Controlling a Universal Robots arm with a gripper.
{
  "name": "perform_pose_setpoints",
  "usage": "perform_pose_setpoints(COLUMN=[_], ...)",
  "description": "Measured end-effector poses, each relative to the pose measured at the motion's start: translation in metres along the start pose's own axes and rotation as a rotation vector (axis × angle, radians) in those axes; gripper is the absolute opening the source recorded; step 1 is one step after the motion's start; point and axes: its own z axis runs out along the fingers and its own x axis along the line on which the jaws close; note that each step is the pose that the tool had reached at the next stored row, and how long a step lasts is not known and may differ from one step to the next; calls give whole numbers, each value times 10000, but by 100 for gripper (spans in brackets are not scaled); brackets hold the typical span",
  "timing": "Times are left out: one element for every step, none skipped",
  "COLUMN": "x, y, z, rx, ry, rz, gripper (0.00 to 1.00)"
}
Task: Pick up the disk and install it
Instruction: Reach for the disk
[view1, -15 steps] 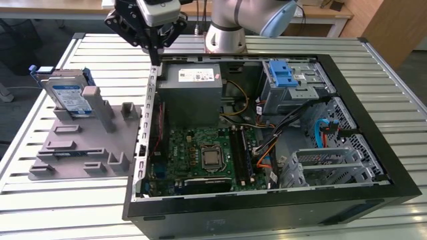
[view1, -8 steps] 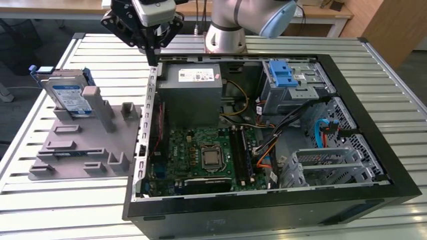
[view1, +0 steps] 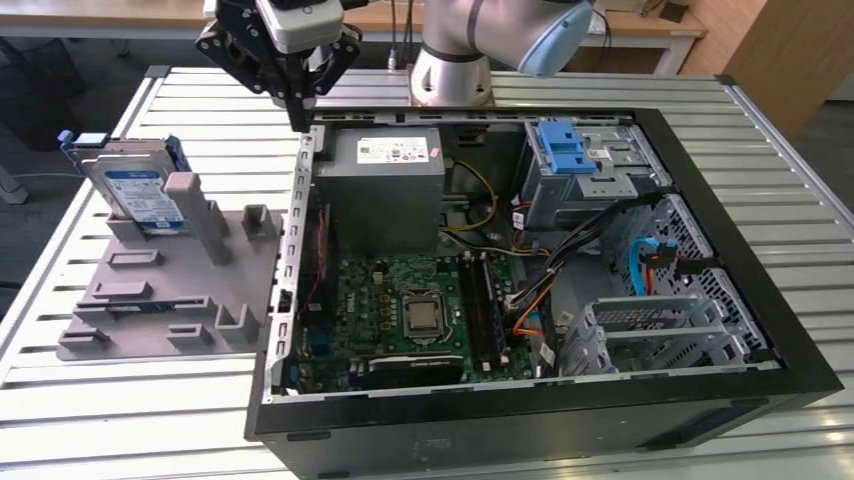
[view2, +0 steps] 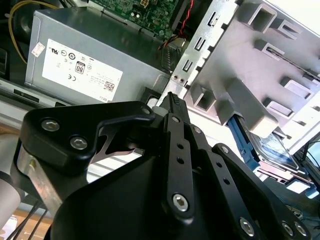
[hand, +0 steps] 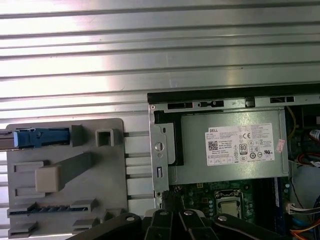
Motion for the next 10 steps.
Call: perform_pose_setpoints(x=[4, 8, 13, 18, 24, 29, 34, 39, 45, 49], y=[0, 1, 1, 1, 1, 1, 1, 1, 1, 2], z=[1, 2, 2, 4, 5, 6, 7, 8, 9, 9], rx=[0, 0, 0, 1, 0, 0, 1, 1, 1, 1], ry=[2, 5, 7, 8, 9, 11, 12, 13, 15, 16], rz=[0, 0, 0, 0, -1, 0, 0, -1, 0, 0], gripper=[11, 11, 11, 11, 11, 11, 11, 11, 11, 11])
